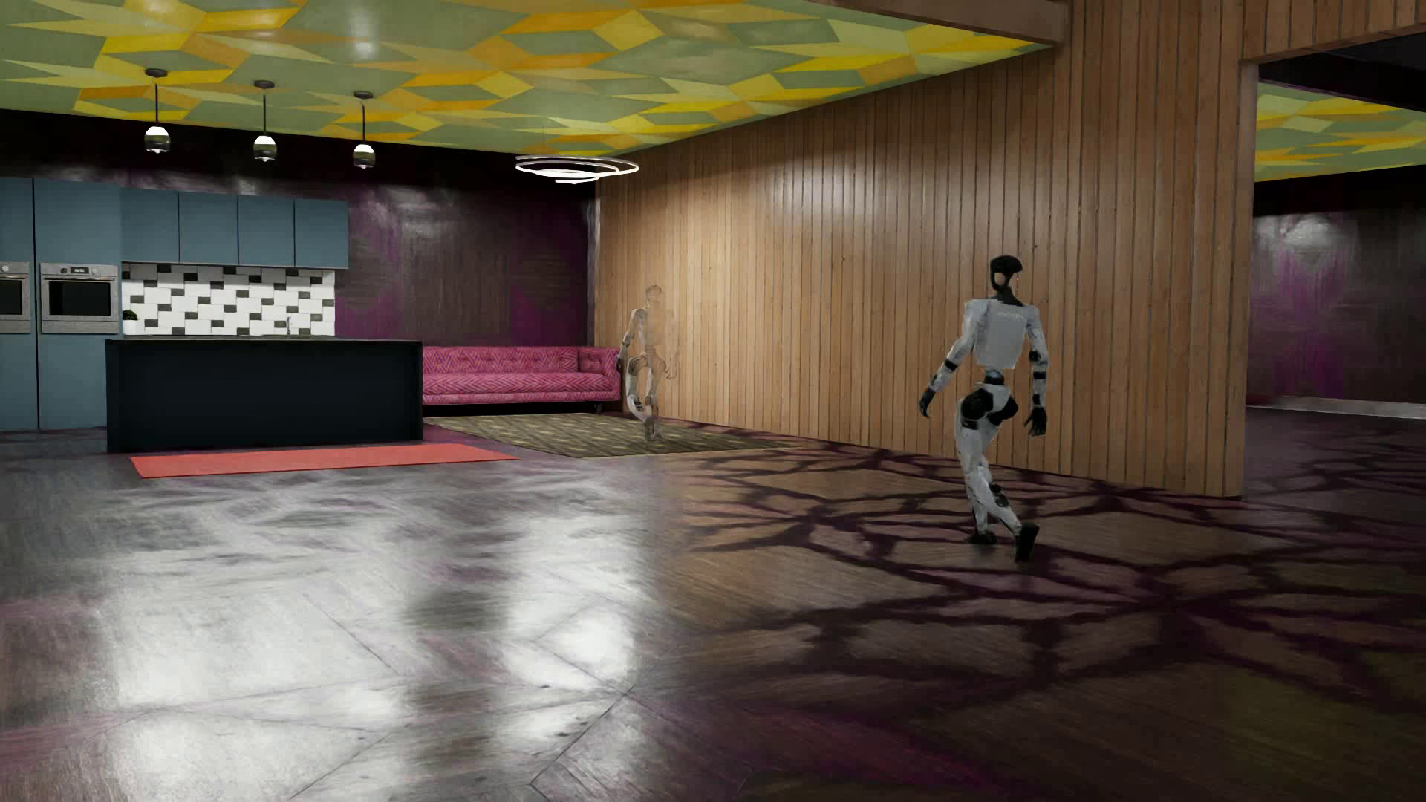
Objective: Move forward
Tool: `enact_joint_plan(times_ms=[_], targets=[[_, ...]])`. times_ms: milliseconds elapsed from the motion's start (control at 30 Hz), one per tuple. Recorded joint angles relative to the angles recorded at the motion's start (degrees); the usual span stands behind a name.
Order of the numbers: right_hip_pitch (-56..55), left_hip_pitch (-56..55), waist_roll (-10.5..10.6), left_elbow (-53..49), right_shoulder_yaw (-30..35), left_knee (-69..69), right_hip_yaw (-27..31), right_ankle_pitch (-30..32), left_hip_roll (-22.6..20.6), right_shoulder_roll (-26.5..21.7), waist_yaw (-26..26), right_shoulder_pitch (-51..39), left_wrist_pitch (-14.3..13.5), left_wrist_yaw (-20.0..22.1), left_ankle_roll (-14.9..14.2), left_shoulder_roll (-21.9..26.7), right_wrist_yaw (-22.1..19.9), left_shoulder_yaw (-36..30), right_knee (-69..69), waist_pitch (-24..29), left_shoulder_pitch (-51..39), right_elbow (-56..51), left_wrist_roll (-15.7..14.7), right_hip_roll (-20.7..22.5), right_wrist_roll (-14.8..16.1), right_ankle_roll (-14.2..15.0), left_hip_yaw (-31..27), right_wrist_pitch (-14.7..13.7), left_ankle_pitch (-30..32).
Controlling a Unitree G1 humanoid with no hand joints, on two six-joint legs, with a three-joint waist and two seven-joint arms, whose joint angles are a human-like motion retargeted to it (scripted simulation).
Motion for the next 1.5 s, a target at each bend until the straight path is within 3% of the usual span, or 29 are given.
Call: enact_joint_plan(times_ms=[33,67,133,200,300,333,400,433,500,533,567,600,667,700,800,867,900,933,967,1000,1067,1133,1167,1233,1300,1400,1433,1467,1500], targets=[[1.9,-6.5,-0.6,0.9,-0.2,10.1,0.0,-2.4,-0.8,-0.1,1.2,-0.7,0.0,0.0,0.0,-0.3,0.0,-2.0,0.2,-0.2,0.9,-0.6,0.0,1.0,0.0,0.0,0.0,0.0,6.0],[4.7,-12.3,-1.2,1.9,0.3,19.2,0.0,-4.6,-1.2,-0.2,3.2,-1.5,0.0,0.0,0.0,-0.1,0.0,-4.3,0.0,0.3,1.5,-1.8,0.0,2.1,0.0,0.0,0.0,0.0,6.3],[13.2,-21.8,-2.4,3.3,0.6,28.7,0.0,-7.0,-0.8,-0.8,7.9,-3.4,0.0,0.0,0.0,-0.6,0.0,-6.9,-2.8,1.2,3.7,-5.0,0.0,3.0,0.0,0.0,0.0,0.0,-0.1],[20.7,-29.6,-3.9,4.3,0.2,23.4,0.0,-9.1,-0.6,-1.8,13.7,-6.4,0.0,0.0,0.0,-0.8,0.0,-9.3,-5.3,1.8,6.1,-8.5,0.0,2.0,0.0,0.0,0.0,0.0,2.2],[30.3,-34.6,-5.1,4.4,-1.7,-2.7,0.0,-13.1,0.0,-3.6,19.7,-10.4,0.0,0.0,0.0,-0.7,0.0,-12.2,-8.3,2.0,9.1,-15.2,0.0,0.2,0.0,0.0,0.0,0.0,13.5],[33.6,-34.9,-4.9,4.7,-2.5,-10.9,0.0,-15.7,0.2,-4.1,20.7,-11.2,0.0,0.0,0.0,-0.7,0.0,-13.1,-8.9,2.0,9.9,-17.1,0.0,0.5,0.0,0.0,0.0,0.0,10.9],[37.0,-32.9,-5.3,6.5,-4.2,-24.0,0.0,-17.3,-0.5,-4.7,23.2,-13.4,0.0,0.0,0.0,-1.2,0.0,-14.8,-7.8,1.6,10.6,-19.0,0.0,-0.5,0.0,0.0,0.0,0.0,-17.9],[38.5,-33.7,-5.5,7.6,-4.6,-17.4,0.0,-15.9,-1.2,-4.8,23.9,-13.9,0.0,0.0,0.0,-1.5,0.0,-15.5,-6.6,1.6,11.0,-19.4,0.0,-1.2,0.0,0.0,0.0,0.0,-21.2],[38.4,-36.1,-6.6,9.9,-5.5,-14.6,0.0,-4.4,-4.3,-4.4,23.1,-13.2,0.0,0.0,0.0,-2.1,0.0,-16.5,0.0,0.8,11.4,-18.4,0.0,-2.5,0.0,0.0,0.0,0.0,-2.2],[36.5,-35.2,-7.2,11.1,-5.5,-11.7,0.0,7.2,-5.8,-3.7,21.7,-11.6,0.0,0.0,0.0,-2.2,0.0,-16.5,7.7,0.4,11.7,-16.7,0.0,-3.6,0.0,0.0,0.0,0.0,0.6],[31.0,-33.0,-8.1,11.0,-4.3,-10.4,0.0,16.6,-6.9,-3.3,21.3,-10.5,0.0,0.0,0.0,-1.8,0.0,-15.8,17.4,0.1,11.5,-15.4,0.0,-5.0,0.0,0.0,0.0,0.0,-1.6],[24.5,-31.0,-8.6,10.6,-2.0,-9.7,0.0,17.3,-8.4,-3.1,19.7,-10.2,0.0,0.0,0.0,-1.4,0.0,-15.4,27.2,0.1,10.8,-14.0,0.0,-6.0,0.0,0.0,0.0,0.0,-3.8],[14.6,-21.7,-8.0,8.1,0.6,-11.4,0.0,-2.7,-9.0,-2.7,16.2,-9.1,0.0,0.0,0.0,-0.9,0.0,-12.7,40.0,1.2,9.5,-11.7,0.0,-5.4,0.0,0.0,0.0,0.0,-10.2],[10.0,-17.0,-7.5,7.5,1.5,-12.7,0.0,-6.3,-8.7,-2.4,13.7,-8.4,0.0,0.0,0.0,-0.4,0.0,-11.9,41.4,1.5,8.2,-10.1,0.0,-5.0,0.0,0.0,0.0,0.0,-13.9],[0.9,-3.8,-5.5,3.1,2.3,-17.5,0.0,-5.6,-5.6,-2.1,5.2,-5.1,0.0,0.0,0.0,1.7,0.0,-9.8,26.2,1.7,5.0,-8.7,0.0,-4.3,0.0,0.0,0.0,0.0,-25.3],[-1.4,1.4,-4.8,-0.1,0.4,-18.5,0.0,0.1,-4.0,-2.1,1.7,-2.6,0.0,0.0,0.0,3.0,0.0,-8.3,4.3,1.0,2.2,-10.5,0.0,-4.9,0.0,0.0,0.0,0.0,-31.7],[-1.3,2.8,-4.7,-1.1,0.8,-18.5,0.0,-0.5,-3.6,-2.1,0.3,-1.9,0.0,0.0,0.0,3.6,0.0,-7.3,-3.6,-0.1,0.6,-9.7,0.0,-5.3,0.0,0.0,0.0,0.0,-33.5],[0.0,4.5,-4.4,-1.7,1.1,-18.3,0.0,6.6,-2.3,-2.0,-0.9,-1.1,0.0,0.0,0.0,3.8,0.0,-6.0,-26.2,-0.6,-1.0,-9.0,0.0,-5.3,0.0,0.0,0.0,0.0,-34.2],[-1.9,5.2,-4.0,-1.7,1.1,-17.8,0.0,2.3,-1.7,-1.9,-1.3,-0.8,0.0,0.0,0.0,3.6,0.0,-4.6,-12.1,-0.9,-2.2,-7.9,0.0,-5.3,0.0,0.0,0.0,0.0,-32.3],[-3.0,7.0,-3.5,-1.4,2.5,-16.9,0.0,2.2,-0.5,-1.7,-1.6,-0.4,0.0,0.0,0.0,3.4,0.0,-3.8,-7.5,-0.8,-2.9,-6.0,0.0,-4.5,0.0,0.0,0.0,0.0,-28.6],[-3.1,6.7,-2.0,-0.1,5.7,-7.6,0.0,3.6,0.4,-1.2,-1.5,-0.7,0.0,0.0,0.0,1.9,0.0,-2.7,0.5,-0.8,-1.4,-1.6,0.0,-3.0,0.0,0.0,0.0,0.0,-11.4],[-0.2,-2.7,-2.2,0.5,4.7,9.5,0.0,-3.3,1.9,-0.9,-1.2,-0.6,0.0,0.0,0.0,1.5,0.0,-5.8,4.4,-1.3,0.1,-2.9,0.0,-0.9,0.0,0.0,0.0,0.0,5.7],[2.7,-9.5,-2.5,0.3,5.2,19.8,0.0,-6.8,2.4,-0.7,0.1,-1.2,0.0,0.0,0.0,2.0,0.0,-8.5,4.6,-0.7,0.5,-4.1,0.0,0.7,0.0,0.0,0.0,0.0,11.0],[10.9,-18.6,-3.4,1.5,5.3,31.3,0.0,-10.0,2.1,-1.2,4.0,-3.3,0.0,0.0,0.0,0.9,0.0,-9.7,2.4,0.7,1.6,-6.8,0.0,1.9,0.0,0.0,0.0,0.0,1.9],[19.1,-26.6,-4.8,2.6,4.3,27.8,0.0,-11.0,1.0,-2.1,10.4,-6.7,0.0,0.0,0.0,-0.2,0.0,-10.6,-2.2,1.4,3.6,-8.3,0.0,1.4,0.0,0.0,0.0,0.0,-3.5],[28.7,-33.9,-5.8,-0.7,-0.1,4.0,0.0,-15.1,0.8,-3.8,17.9,-10.7,0.0,0.0,0.0,0.2,0.0,-12.4,-6.5,2.5,8.1,-14.8,0.0,0.4,0.0,0.0,0.0,0.0,8.7],[30.9,-34.8,-5.5,-1.3,-1.1,-6.0,0.0,-16.7,0.9,-4.6,19.5,-11.8,0.0,0.0,0.0,0.0,0.0,-13.5,-7.1,2.3,9.3,-17.3,0.0,0.1,0.0,0.0,0.0,0.0,8.1],[33.3,-34.2,-5.1,-1.5,-2.5,-15.0,0.0,-18.3,0.4,-5.2,20.4,-13.0,0.0,0.0,0.0,-0.5,0.0,-13.1,-7.6,1.9,10.2,-19.0,0.0,0.1,0.0,0.0,0.0,0.0,-3.4],[36.1,-32.9,-4.9,-0.6,-3.3,-17.9,0.0,-19.5,0.3,-5.6,21.4,-14.0,0.0,0.0,0.0,-0.9,0.0,-14.2,-7.9,1.6,11.1,-20.0,0.0,-0.4,0.0,0.0,0.0,0.0,-19.3]])
